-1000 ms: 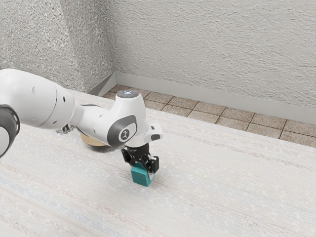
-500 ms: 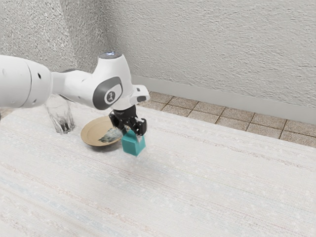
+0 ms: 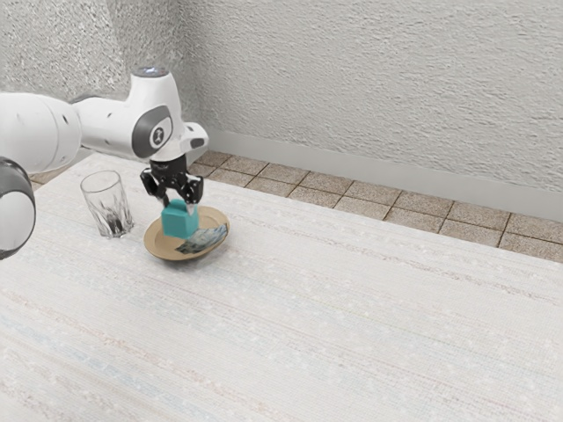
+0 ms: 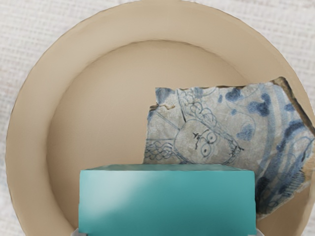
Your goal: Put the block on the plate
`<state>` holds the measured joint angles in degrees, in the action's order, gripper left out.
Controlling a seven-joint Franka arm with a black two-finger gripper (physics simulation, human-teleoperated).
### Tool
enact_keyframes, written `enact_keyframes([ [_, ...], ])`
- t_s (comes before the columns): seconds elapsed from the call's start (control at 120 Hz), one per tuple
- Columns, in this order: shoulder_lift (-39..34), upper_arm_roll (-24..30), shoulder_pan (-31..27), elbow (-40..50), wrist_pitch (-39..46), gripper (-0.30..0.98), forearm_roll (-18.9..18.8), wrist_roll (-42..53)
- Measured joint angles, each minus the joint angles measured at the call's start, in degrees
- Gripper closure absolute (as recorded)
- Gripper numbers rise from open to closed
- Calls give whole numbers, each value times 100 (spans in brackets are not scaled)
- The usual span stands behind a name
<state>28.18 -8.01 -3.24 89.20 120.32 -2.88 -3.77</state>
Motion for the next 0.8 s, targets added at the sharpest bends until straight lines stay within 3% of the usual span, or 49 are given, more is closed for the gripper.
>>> enact_keyframes([
  [0.15, 411, 9, -137, -365, -22, 46, 16, -27],
  [0.533, 397, -16, -103, -524, -61, 10, 193, 48],
  [0.675, -1017, -30, 566, 426, -510, 5, 200, -48],
  [0.8, -2138, 246, 1494, 581, -1309, 3, 110, -181],
])
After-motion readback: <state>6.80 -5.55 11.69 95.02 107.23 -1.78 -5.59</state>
